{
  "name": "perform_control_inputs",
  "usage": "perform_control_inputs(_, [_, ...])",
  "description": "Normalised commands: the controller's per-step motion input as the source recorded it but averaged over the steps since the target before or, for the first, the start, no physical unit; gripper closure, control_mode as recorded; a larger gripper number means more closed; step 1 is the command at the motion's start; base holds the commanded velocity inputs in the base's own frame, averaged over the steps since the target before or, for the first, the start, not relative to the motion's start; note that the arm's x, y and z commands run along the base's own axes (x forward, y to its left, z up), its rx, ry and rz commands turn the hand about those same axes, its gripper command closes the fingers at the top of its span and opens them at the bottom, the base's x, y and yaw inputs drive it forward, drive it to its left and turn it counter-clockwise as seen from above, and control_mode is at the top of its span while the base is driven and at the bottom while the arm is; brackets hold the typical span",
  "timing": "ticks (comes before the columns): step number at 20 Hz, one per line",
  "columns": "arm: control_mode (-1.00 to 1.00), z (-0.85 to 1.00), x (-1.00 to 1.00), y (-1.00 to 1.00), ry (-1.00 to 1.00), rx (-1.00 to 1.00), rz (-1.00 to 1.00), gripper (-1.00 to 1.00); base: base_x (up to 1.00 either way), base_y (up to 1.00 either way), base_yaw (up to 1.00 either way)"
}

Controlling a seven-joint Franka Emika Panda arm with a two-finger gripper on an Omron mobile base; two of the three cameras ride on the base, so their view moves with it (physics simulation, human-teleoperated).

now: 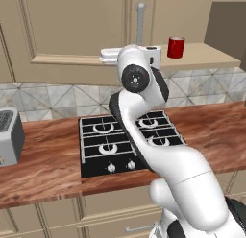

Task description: Open the cabinet directly in front. Then move the beer and the mug to the dining counter with the jar on it.

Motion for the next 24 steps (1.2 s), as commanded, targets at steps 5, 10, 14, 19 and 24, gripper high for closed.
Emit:
perform_control_inputs(5, [-1.0, 0.1, -0.85, 0.86, 0.0, 0.0, -0.13, 1.0, 0.0, 0.0, 0.0])
perform_control_inputs(10, [-1.0, 0.11, -0.81, 0.97, 0.0, 0.0, -0.13, 1.0, 0.0, 0.0, 0.0])
perform_control_inputs(14, [-1.0, 0.02, -0.75, 1.0, 0.01, 0.0, -0.12, 1.0, 0.0, 0.0, 0.0])
perform_control_inputs(19, [-1.0, 0.0, -0.65, 0.99, 0.0, 0.0, -0.09, 1.0, 0.0, 0.0, 0.0])
perform_control_inputs(24, [-1.0, 0.0, -0.18, 0.83, 0.1, -0.05, 0.0, -1.0, 0.0, 0.0, 0.0])
